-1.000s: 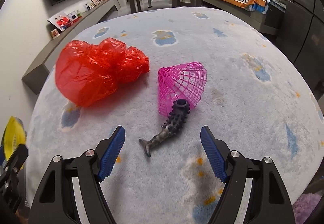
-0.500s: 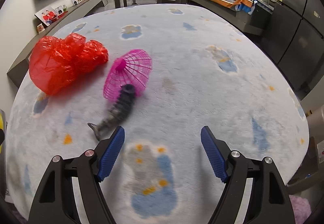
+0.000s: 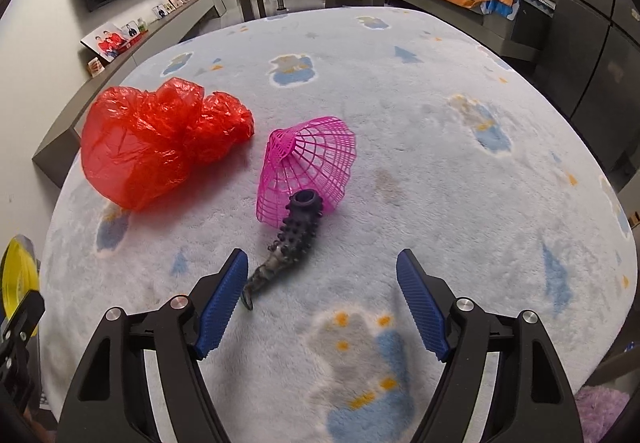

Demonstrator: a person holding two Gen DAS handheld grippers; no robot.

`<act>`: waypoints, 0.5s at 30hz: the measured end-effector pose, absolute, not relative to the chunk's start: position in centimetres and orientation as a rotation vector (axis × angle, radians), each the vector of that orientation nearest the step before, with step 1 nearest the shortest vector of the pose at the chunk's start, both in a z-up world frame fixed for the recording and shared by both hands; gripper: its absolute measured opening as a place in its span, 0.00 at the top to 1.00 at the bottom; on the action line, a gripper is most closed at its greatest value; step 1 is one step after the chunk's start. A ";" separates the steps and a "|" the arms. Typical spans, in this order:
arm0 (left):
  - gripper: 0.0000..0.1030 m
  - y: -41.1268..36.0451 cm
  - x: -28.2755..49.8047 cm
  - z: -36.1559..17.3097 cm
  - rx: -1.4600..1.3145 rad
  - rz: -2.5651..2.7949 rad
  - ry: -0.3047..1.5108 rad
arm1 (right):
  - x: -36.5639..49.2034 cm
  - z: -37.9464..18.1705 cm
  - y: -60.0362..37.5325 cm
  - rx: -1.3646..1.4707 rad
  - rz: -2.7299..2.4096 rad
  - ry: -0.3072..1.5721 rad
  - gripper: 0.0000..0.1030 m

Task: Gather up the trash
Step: 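Hold the yellow lid in the left gripper while the right gripper grasps the black toy fish, then carry the yellow lid and black fish over the wastebasket with both grippers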

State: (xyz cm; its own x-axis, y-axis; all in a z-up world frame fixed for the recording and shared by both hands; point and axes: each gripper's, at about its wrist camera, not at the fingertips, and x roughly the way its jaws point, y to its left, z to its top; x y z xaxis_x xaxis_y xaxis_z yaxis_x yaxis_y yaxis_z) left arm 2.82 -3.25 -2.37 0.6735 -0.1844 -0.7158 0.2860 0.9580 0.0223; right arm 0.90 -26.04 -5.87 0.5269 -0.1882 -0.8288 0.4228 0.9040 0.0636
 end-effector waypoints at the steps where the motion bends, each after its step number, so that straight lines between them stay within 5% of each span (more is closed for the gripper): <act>1: 0.29 -3.3 2.8 -2.3 0.138 -0.265 0.789 | 1.2 -6.0 -26.0 0.271 -0.373 0.954 0.28; 7: 0.29 -3.2 2.9 -2.4 0.133 -0.266 0.791 | 2.2 -6.7 -25.4 0.242 -0.388 0.968 0.41; 10: 0.29 -3.3 2.9 -2.5 0.132 -0.267 0.790 | 2.1 -6.6 -25.3 0.232 -0.379 0.961 0.58; 12: 0.29 -3.3 3.0 -2.5 0.131 -0.267 0.791 | 1.9 -6.5 -25.3 0.227 -0.368 0.961 0.81; 15: 0.29 -3.3 2.9 -2.4 0.131 -0.268 0.790 | 1.4 -6.4 -25.5 0.245 -0.339 0.958 0.82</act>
